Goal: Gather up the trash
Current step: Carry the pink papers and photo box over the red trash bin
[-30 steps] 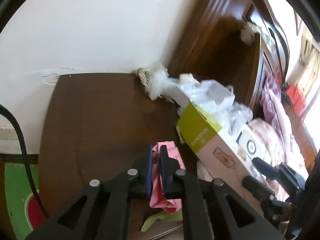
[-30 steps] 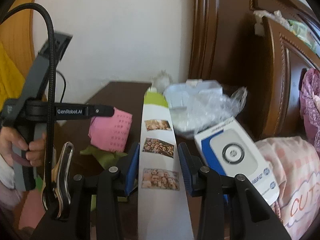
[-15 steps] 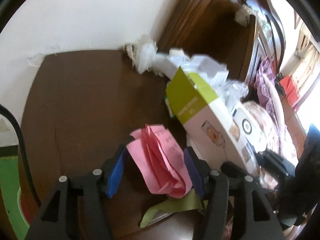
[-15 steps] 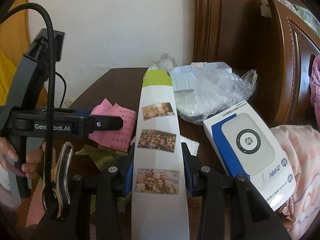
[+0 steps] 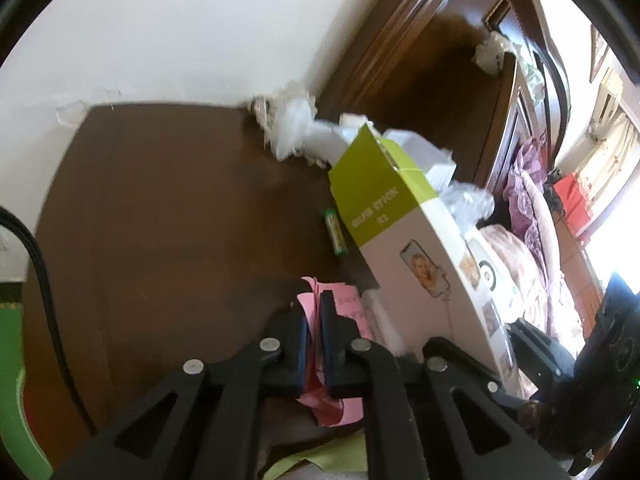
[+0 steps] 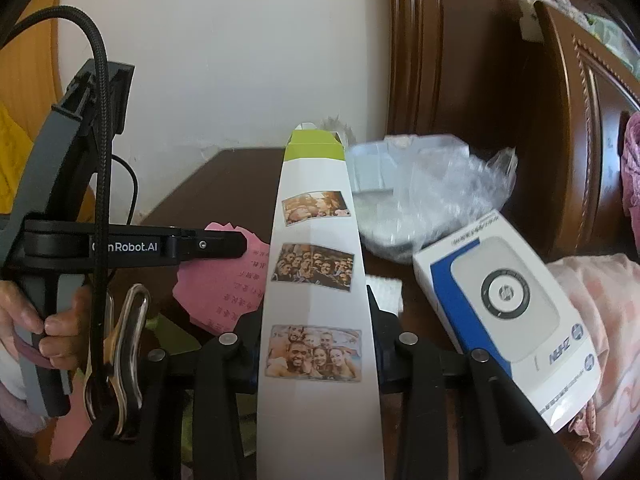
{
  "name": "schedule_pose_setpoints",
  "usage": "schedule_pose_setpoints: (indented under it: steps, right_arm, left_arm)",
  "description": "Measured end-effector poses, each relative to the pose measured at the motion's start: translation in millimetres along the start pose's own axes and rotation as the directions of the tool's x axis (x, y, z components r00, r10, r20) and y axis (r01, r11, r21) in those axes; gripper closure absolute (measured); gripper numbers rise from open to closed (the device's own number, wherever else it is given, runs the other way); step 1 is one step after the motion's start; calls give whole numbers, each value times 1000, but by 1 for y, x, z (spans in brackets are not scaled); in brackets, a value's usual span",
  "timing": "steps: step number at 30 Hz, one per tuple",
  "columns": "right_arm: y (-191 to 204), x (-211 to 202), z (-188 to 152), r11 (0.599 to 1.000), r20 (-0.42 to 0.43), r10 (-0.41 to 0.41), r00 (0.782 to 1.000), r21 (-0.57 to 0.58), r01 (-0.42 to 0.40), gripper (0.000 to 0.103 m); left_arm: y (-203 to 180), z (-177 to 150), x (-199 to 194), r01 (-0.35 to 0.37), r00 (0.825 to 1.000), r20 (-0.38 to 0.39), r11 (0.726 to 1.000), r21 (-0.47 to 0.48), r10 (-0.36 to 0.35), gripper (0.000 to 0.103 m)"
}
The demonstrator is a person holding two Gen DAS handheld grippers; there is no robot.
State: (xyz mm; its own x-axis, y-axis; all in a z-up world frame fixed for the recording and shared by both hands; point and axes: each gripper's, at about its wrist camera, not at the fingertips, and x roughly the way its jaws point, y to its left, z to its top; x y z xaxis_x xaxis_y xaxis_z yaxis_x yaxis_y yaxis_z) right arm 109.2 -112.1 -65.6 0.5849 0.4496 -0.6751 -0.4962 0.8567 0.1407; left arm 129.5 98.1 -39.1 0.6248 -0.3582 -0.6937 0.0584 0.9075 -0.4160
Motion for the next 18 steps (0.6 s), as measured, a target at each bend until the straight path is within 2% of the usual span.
schedule_pose_setpoints:
  steps: [5,10,18]
  right_arm:
    - [5,-16,11,1000,62,-9,998,-2,9,65]
    - [8,-33,17,1000,118,-16,993,7,15,65]
    - [20,-52,20,1000,149,27,989,7,-29,65]
  left_arm:
    - [3,10,-24,4,997,78,1000,-12,-3,99]
    - [9,18,-53,-29,988,154,1000,-10,31,99]
    - [26,10,-114,-148,953,267,989,-9,145,99]
